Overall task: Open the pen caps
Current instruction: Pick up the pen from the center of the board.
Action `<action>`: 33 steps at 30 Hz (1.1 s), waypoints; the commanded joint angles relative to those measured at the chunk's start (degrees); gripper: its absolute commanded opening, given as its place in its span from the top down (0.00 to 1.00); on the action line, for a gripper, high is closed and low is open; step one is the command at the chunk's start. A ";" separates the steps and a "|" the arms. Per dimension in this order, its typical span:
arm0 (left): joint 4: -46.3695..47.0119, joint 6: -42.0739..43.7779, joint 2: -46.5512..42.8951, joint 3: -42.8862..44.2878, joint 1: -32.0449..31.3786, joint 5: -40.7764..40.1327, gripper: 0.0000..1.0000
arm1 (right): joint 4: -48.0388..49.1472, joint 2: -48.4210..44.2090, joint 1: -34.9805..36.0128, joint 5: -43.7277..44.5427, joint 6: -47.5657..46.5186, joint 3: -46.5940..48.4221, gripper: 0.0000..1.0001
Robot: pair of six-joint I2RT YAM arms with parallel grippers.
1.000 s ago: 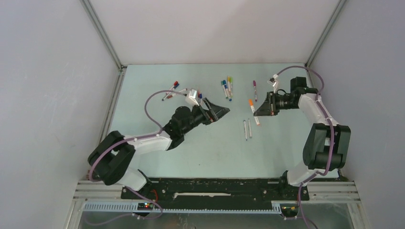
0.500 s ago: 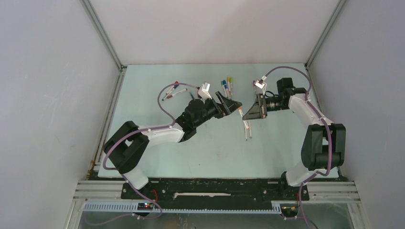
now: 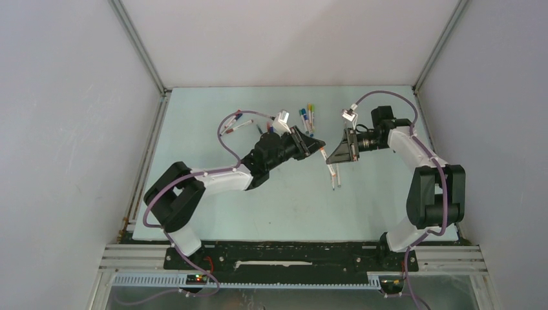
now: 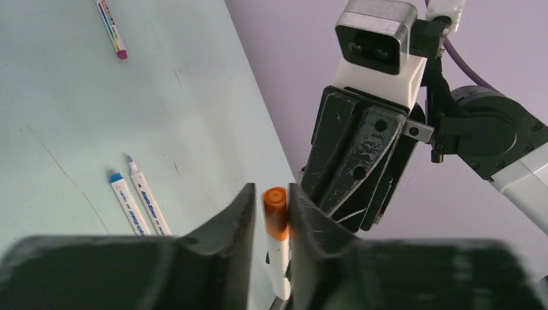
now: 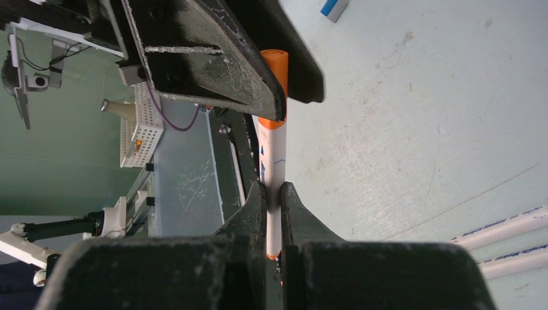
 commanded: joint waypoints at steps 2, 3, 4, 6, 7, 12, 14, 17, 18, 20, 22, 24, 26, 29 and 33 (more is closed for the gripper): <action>-0.19 1.80 -0.12 3.64 -0.44 1.19 0.88 | 0.43 0.43 0.41 -1.07 0.18 0.23 1.00; -0.18 2.02 -0.30 3.55 -0.41 1.21 0.95 | 0.41 0.41 0.37 -1.14 0.26 0.16 1.00; -0.18 2.23 -0.59 3.48 -0.44 1.13 0.99 | 0.44 0.46 0.49 -1.17 0.28 0.23 1.00; -0.05 2.79 -1.27 3.11 -0.44 0.57 1.00 | 0.31 0.58 0.56 -1.47 0.27 0.21 0.92; 0.18 3.06 -1.60 2.79 -0.41 0.18 1.00 | 0.24 0.58 0.65 -1.69 0.13 0.23 0.81; 2.76 3.29 -2.74 1.10 -0.61 -1.51 1.00 | 0.20 0.37 1.05 -2.21 0.19 0.17 0.51; 4.03 3.12 -2.95 0.43 -0.81 -2.25 1.00 | 0.51 0.50 1.27 -2.36 0.57 0.17 0.50; 6.22 2.68 -3.04 -0.45 -1.00 -3.13 1.00 | 0.92 0.79 2.00 -2.09 1.37 0.17 0.49; 6.95 2.68 -3.08 -0.64 -1.01 -3.31 1.00 | 1.10 0.87 2.30 -2.07 1.53 0.15 0.49; 8.04 2.51 -3.07 -0.92 -1.08 -3.47 1.00 | 1.53 0.98 3.05 -1.87 2.22 0.15 0.50; 9.06 2.49 -2.97 -1.03 -1.09 -3.40 1.00 | 2.14 0.94 3.79 -1.56 3.17 0.15 0.59; 9.86 2.77 -3.04 -1.20 -1.07 -3.66 1.00 | 3.00 0.98 4.21 -1.07 4.30 0.17 0.88; 10.04 4.02 -4.10 -1.72 -0.96 -5.34 1.00 | 3.63 0.65 4.49 1.63 5.40 0.18 1.00; 9.38 6.69 -7.03 -1.69 0.68 -11.97 1.00 | 2.71 0.59 4.98 0.64 4.73 0.23 1.00; 7.63 13.56 -11.06 2.16 5.08 -19.72 1.00 | 2.28 0.20 6.70 0.97 4.45 0.20 1.00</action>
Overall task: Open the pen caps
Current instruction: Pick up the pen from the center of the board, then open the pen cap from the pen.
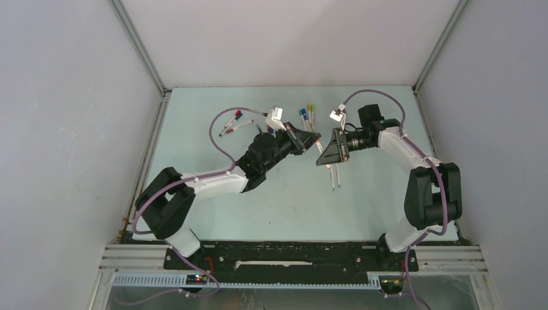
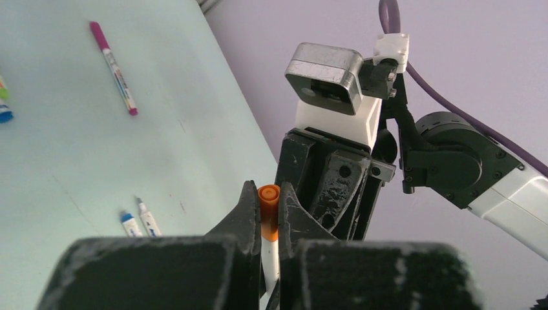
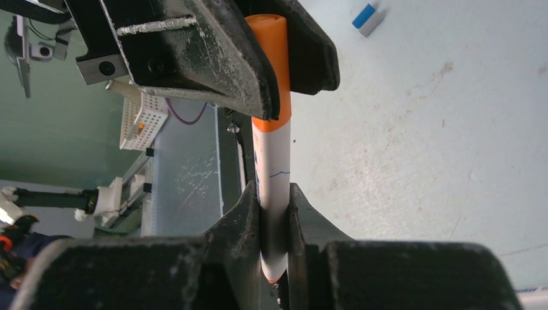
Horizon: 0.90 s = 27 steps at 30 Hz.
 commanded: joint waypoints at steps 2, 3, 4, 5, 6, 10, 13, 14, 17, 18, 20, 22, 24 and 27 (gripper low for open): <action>3.52 10.39 -8.44 5.43 7.62 -15.53 1.00 | -2.58 -0.39 1.54 1.54 1.08 0.40 1.00; 3.49 10.44 -8.77 6.20 8.81 -16.31 1.00 | -2.67 -0.34 1.45 1.26 0.98 0.36 1.00; 3.51 10.44 -9.05 6.87 9.73 -17.08 1.00 | -2.83 -0.33 1.44 1.17 0.86 0.41 1.00; 3.51 10.44 -9.27 7.30 10.65 -17.45 1.00 | -2.88 -0.42 1.41 1.08 0.77 0.41 1.00; 3.51 10.49 -9.55 7.74 11.33 -17.64 1.00 | -2.89 -0.44 1.50 1.09 0.75 0.36 1.00; 3.03 12.69 -10.80 8.97 13.31 -19.60 1.00 | -3.06 -0.20 1.83 1.04 0.57 0.36 1.00; 2.77 13.70 -11.44 10.30 14.81 -20.40 1.00 | -2.96 0.16 2.73 1.62 0.53 0.39 1.00; 2.77 13.96 -11.86 10.72 15.20 -20.66 1.00 | -2.97 0.33 2.97 1.83 0.49 0.41 1.00; 2.83 14.76 -12.81 11.21 16.17 -22.16 1.00 | -3.02 0.53 3.57 1.94 0.40 0.35 1.00; 3.00 15.09 -13.05 11.16 16.44 -22.70 1.00 | -3.10 0.63 3.68 1.94 0.28 0.36 1.00; 3.68 15.53 -13.67 10.93 17.05 -23.93 1.00 | -3.23 0.78 3.79 1.61 0.07 0.40 1.00; 4.55 15.53 -14.24 10.61 17.67 -24.76 1.00 | -3.37 0.83 3.99 1.44 -0.15 0.40 1.00; 5.50 15.81 -14.85 10.30 18.08 -25.67 1.00 | -3.47 0.90 4.27 1.05 -0.38 0.42 1.00; 6.96 16.43 -15.62 9.63 18.58 -26.39 1.00 | -3.59 1.03 4.59 0.86 -0.61 0.42 1.00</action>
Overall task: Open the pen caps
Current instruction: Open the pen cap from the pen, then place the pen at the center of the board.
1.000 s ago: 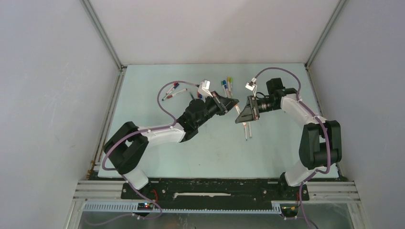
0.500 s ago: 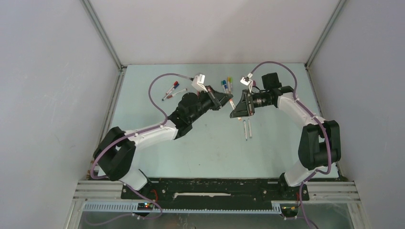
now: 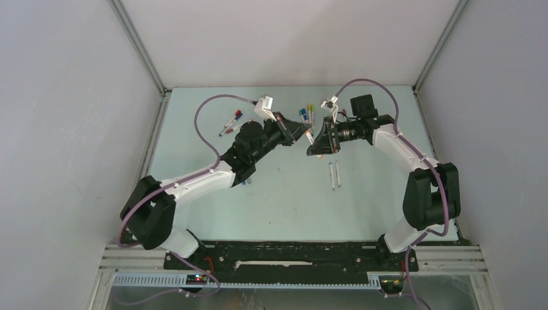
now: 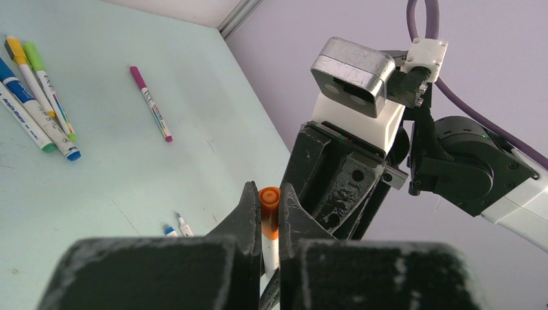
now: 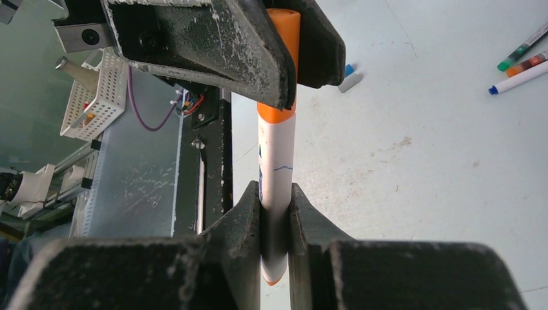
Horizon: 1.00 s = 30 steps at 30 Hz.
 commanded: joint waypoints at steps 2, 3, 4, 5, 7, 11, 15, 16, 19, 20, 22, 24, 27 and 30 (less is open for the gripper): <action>19.16 7.56 -8.15 6.12 13.71 -29.27 1.00 | -15.88 1.03 -0.09 -1.16 -1.98 -3.57 1.00; 20.05 7.59 -8.35 5.64 13.96 -29.39 1.00 | -16.00 1.00 -0.06 -1.55 -2.17 -3.54 1.00; 20.78 7.53 -8.69 5.22 14.23 -29.62 1.00 | -16.09 0.96 0.10 -1.84 -2.29 -3.51 1.00; 21.68 7.36 -8.86 4.86 14.53 -29.68 1.00 | -16.19 1.05 0.31 -1.92 -2.44 -3.57 1.00; 23.06 6.74 -9.28 4.40 15.25 -29.75 1.00 | -16.43 1.06 0.50 -2.15 -2.77 -3.54 1.00; 26.02 3.75 -9.38 3.66 16.91 -28.82 1.00 | -17.18 1.08 1.30 -3.56 -4.02 -3.56 1.00; 28.06 1.93 -9.74 2.73 18.40 -26.54 1.00 | -17.58 0.44 1.29 -3.87 -5.22 -3.52 1.00; 28.23 1.89 -10.03 2.22 18.68 -25.17 1.00 | -17.61 0.26 1.11 -3.49 -5.60 -3.54 1.00; 28.12 1.44 -12.08 -0.71 19.48 -21.75 1.00 | -17.61 -0.41 -0.07 -0.53 -6.80 -3.54 1.00; 27.60 1.20 -13.02 -2.06 19.80 -20.32 1.00 | -17.59 -0.63 -0.46 0.25 -7.14 -3.46 1.00; 25.75 0.73 -15.59 -5.23 20.37 -17.52 1.00 | -17.38 -1.10 -1.29 2.71 -7.31 -3.46 1.00; 22.63 0.24 -18.63 -8.93 20.92 -15.12 1.00 | -17.28 -1.78 -2.04 5.22 -7.60 -3.53 1.00; 15.05 0.54 -24.25 -14.05 21.49 -11.12 0.99 | -17.07 -2.66 -3.10 10.19 -8.27 -3.54 1.00; 6.31 2.25 -29.21 -16.90 21.61 -6.70 0.98 | -16.77 -3.51 -4.40 15.18 -8.27 -3.54 1.00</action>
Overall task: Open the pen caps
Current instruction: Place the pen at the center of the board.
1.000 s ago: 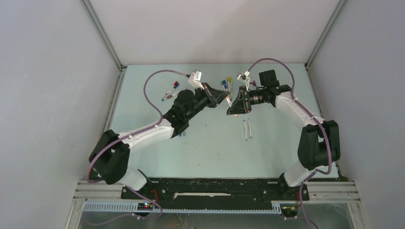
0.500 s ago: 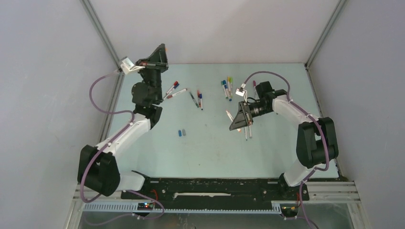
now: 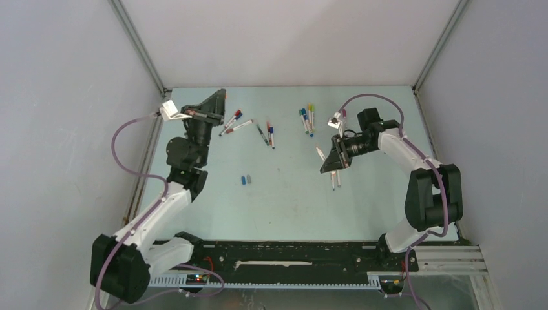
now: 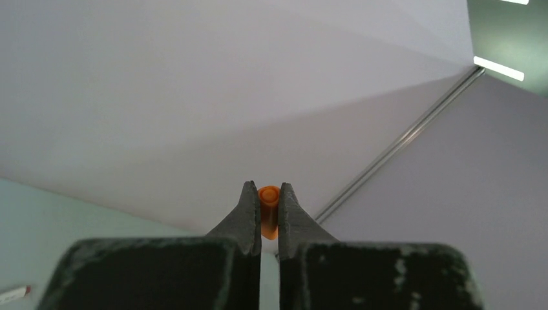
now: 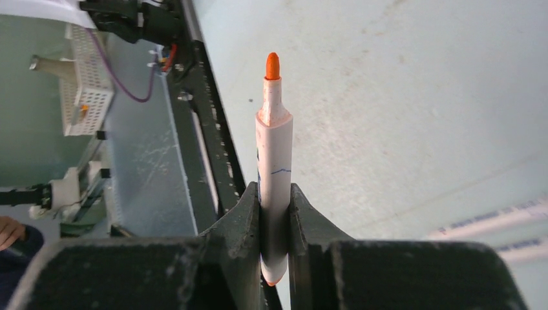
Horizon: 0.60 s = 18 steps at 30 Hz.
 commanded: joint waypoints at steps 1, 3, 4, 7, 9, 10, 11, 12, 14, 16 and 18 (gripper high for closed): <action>-13.95 2.13 -7.34 -4.20 0.45 9.31 0.97 | 0.18 -2.99 -1.68 9.20 -1.29 0.96 1.00; -20.68 3.15 -9.65 -5.28 0.45 12.21 0.95 | 0.78 -2.72 -2.40 13.35 0.28 0.98 1.00; -24.44 3.55 -10.47 -5.79 0.45 13.93 0.93 | 1.84 -2.66 -2.61 16.22 2.02 0.42 1.00; -34.55 4.20 -11.90 -7.22 0.45 16.57 0.91 | 8.78 -3.66 -2.97 26.44 8.82 -2.89 1.00; -39.58 4.43 -12.35 -8.89 0.45 17.15 0.95 | 11.55 -3.67 -3.06 31.86 13.40 -4.60 1.00; -41.40 4.41 -12.77 -9.83 0.45 17.04 0.99 | 12.12 -3.34 -3.20 33.42 14.87 -5.13 1.00; -42.94 4.26 -12.89 -11.00 0.45 16.87 1.00 | 12.71 -3.10 -3.45 34.44 16.24 -5.43 1.00; -44.05 3.95 -13.05 -12.09 0.45 16.63 1.00 | 13.50 -2.98 -3.74 35.56 17.70 -5.85 1.00; -45.53 3.40 -13.52 -14.23 0.45 16.56 1.00 | 14.89 -2.76 -4.39 38.26 19.85 -6.94 1.00; -46.48 2.87 -13.88 -15.91 0.36 16.87 1.00 | 15.89 -2.39 -4.98 41.43 21.60 -7.71 1.00; -47.04 2.53 -14.00 -16.94 0.21 16.96 1.00 | 16.27 -1.36 -5.71 43.83 23.08 -8.19 1.00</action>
